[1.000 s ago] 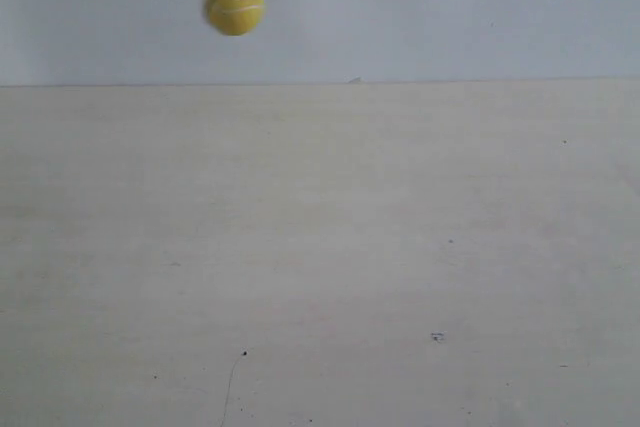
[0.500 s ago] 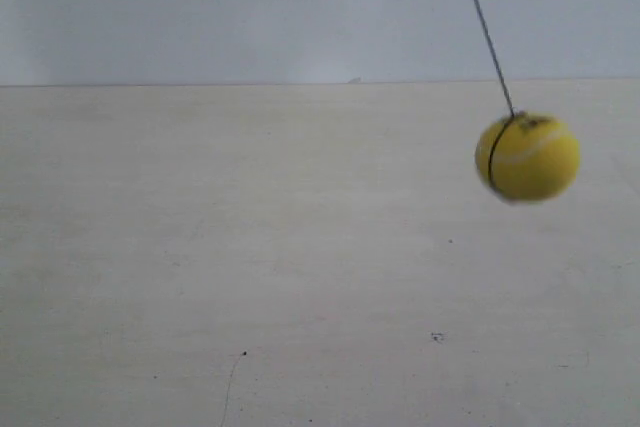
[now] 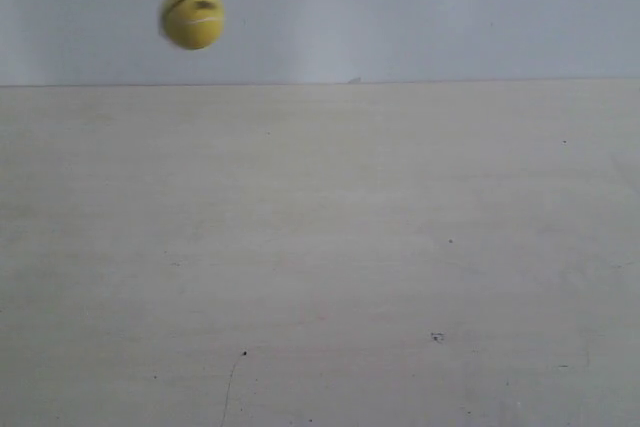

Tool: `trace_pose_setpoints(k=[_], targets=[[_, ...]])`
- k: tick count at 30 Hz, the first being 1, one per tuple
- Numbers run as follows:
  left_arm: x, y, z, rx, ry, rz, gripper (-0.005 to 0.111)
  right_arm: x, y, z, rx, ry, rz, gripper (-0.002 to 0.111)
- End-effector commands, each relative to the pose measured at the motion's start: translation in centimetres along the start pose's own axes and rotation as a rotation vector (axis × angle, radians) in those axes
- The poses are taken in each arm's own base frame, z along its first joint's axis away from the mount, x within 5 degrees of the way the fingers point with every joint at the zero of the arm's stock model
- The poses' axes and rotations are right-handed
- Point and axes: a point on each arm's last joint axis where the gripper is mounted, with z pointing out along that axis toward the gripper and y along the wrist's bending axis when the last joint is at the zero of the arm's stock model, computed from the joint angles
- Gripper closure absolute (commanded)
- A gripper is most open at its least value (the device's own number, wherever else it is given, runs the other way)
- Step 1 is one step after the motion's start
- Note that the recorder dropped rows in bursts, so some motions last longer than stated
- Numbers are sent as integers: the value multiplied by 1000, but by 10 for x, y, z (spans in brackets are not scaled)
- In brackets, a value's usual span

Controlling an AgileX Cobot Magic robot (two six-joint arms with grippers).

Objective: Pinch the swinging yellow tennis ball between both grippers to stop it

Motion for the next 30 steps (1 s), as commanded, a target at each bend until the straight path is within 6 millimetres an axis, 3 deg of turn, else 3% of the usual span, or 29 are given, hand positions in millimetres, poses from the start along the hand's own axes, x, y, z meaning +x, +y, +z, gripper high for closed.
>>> trace_pose_setpoints(k=[1,9,19,30], targets=[[14,4,15,20,106,22,102,28,8,22,-133,127,-76,108],[21,5,20,27,143,44,102,45,13,40,-235,169,-59,108],[21,4,22,53,138,52,102,43,15,39,-261,146,-99,108],[38,2,44,152,177,70,102,42,17,39,-280,131,-95,108]])
